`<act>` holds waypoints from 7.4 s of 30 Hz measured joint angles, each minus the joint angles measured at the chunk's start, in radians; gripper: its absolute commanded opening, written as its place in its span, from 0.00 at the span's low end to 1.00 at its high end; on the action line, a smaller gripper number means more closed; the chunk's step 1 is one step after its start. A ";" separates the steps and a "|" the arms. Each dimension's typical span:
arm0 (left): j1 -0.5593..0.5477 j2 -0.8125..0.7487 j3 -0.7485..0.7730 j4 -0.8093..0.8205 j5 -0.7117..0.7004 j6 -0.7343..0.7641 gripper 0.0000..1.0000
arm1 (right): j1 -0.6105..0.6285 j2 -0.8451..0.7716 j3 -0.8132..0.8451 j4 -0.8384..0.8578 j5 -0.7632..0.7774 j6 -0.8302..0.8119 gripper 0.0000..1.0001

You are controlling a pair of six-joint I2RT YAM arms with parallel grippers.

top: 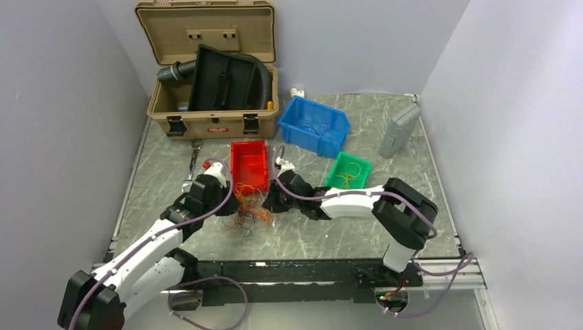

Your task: Untangle the cables

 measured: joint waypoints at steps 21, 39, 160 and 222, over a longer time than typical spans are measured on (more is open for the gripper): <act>0.000 -0.227 -0.021 -0.104 -0.113 0.000 0.00 | 0.000 -0.799 -0.112 -0.475 0.482 -0.048 0.00; 0.000 -0.222 0.047 -0.266 -0.287 -0.116 0.00 | -0.002 -1.156 0.214 -0.758 1.022 -0.240 0.00; -0.299 -0.181 0.196 -0.207 -0.077 0.092 0.66 | -1.267 -0.589 -0.581 -0.359 -0.399 0.642 0.26; -0.299 -0.205 0.182 -0.131 -0.167 0.088 0.99 | -0.716 -0.589 0.736 -0.440 -0.447 -0.168 0.00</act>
